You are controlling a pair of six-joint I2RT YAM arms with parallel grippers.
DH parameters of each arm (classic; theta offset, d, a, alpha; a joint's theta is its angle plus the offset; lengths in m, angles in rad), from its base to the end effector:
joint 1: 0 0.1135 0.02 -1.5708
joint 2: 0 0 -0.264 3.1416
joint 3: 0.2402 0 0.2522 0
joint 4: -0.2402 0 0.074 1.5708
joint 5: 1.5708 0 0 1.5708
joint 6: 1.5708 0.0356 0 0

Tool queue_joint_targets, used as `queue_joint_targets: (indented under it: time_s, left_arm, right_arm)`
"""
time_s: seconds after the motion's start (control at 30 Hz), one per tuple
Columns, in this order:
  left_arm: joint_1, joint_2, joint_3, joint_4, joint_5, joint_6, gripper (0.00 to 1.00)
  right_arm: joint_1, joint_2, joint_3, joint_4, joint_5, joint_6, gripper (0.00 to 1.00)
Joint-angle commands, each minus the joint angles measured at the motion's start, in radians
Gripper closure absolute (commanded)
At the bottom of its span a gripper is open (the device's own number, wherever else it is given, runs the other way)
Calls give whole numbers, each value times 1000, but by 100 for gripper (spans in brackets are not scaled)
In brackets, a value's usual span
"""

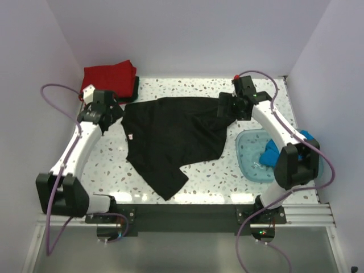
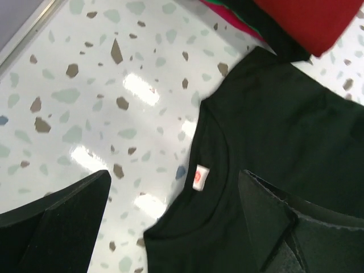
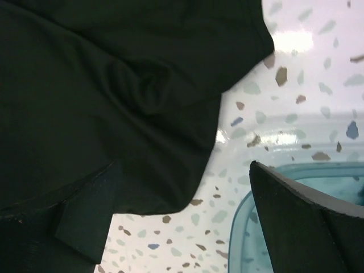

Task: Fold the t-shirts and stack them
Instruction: Flatten the tshirt out

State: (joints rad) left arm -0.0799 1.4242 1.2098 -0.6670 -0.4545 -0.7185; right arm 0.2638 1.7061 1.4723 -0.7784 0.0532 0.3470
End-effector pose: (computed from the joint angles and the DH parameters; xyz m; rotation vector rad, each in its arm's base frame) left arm 0.3013 -0.0084 0.2994 -0.9171 2.1563 0.1717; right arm 0.3537 0.0936 0.2838 0.1274 2.5858 0.1575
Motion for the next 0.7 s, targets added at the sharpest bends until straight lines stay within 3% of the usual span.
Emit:
queue_joint_targets:
  time_s: [0.0, 0.17, 0.27, 0.33, 0.67]
  left_arm:
    - [-39, -164, -161, 92, 77, 4, 0]
    - [-173, -196, -315, 79, 123, -56, 0]
    - [-225, -179, -377, 168, 180, -67, 0]
    - [-225, -150, -403, 223, 264, -56, 0]
    - [-183, 64, -382, 300, 287, -36, 0]
  right_arm:
    - [12, -112, -82, 169, -121, -63, 1]
    - [87, -50, -113, 180, -73, -95, 1]
    - [141, 2, -119, 202, -56, -89, 1]
    - [181, 33, -107, 197, -15, -66, 1]
    - [327, 222, -101, 191, 62, 108, 1]
